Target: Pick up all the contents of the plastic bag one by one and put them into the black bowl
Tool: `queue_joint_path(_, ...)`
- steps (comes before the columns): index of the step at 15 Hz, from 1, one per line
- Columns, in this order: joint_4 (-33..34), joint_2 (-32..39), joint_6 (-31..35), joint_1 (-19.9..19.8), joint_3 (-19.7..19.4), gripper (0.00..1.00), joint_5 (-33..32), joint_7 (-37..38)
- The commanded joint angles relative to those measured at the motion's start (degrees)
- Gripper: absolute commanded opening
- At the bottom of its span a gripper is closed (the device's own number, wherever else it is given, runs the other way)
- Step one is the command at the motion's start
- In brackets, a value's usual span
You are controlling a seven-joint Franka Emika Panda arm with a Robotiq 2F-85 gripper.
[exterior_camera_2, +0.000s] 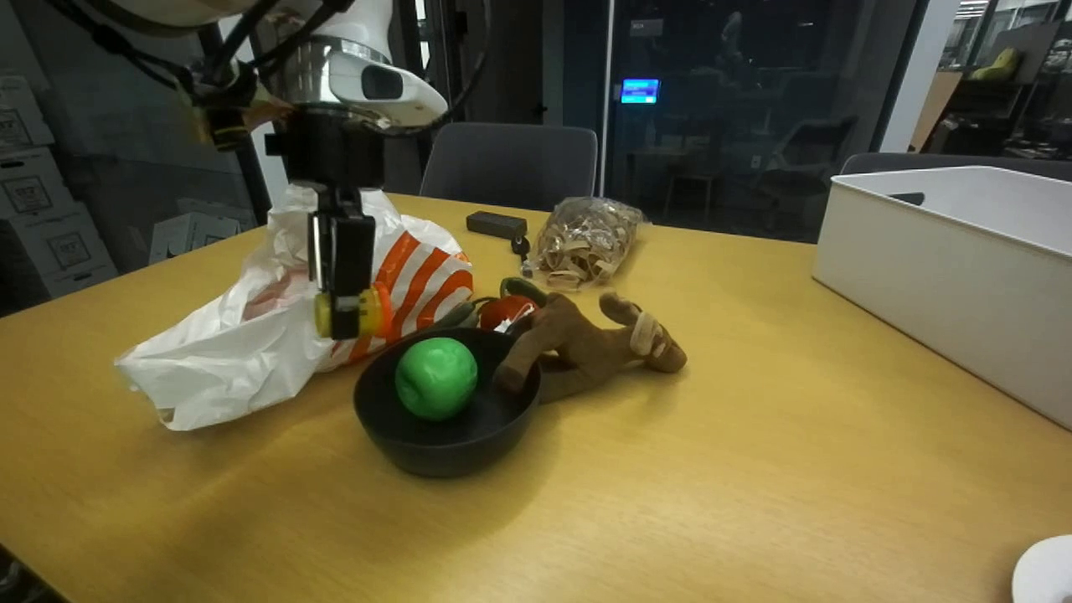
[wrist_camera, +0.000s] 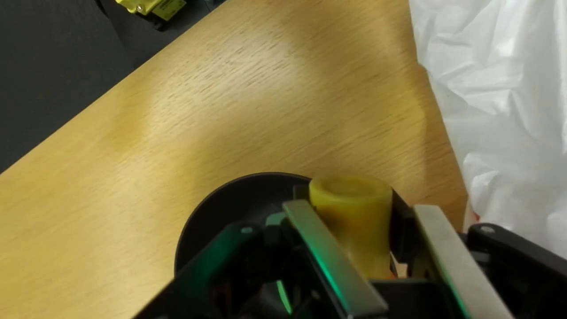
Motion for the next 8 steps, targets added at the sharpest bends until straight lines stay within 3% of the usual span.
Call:
queue_joint_path(1,-0.16,2.83,2.88,-0.94,0.56,0.17,-6.18,9.35)
queue_joint_path(5,-0.1,4.17,2.62,-0.84,-0.45,0.18,-11.19,17.08)
queue_joint_path(6,-0.07,4.12,2.58,-0.65,-0.61,0.67,-11.39,18.05)
queue_joint_path(8,-0.28,3.63,3.01,-0.27,-0.77,0.73,-10.98,18.72)
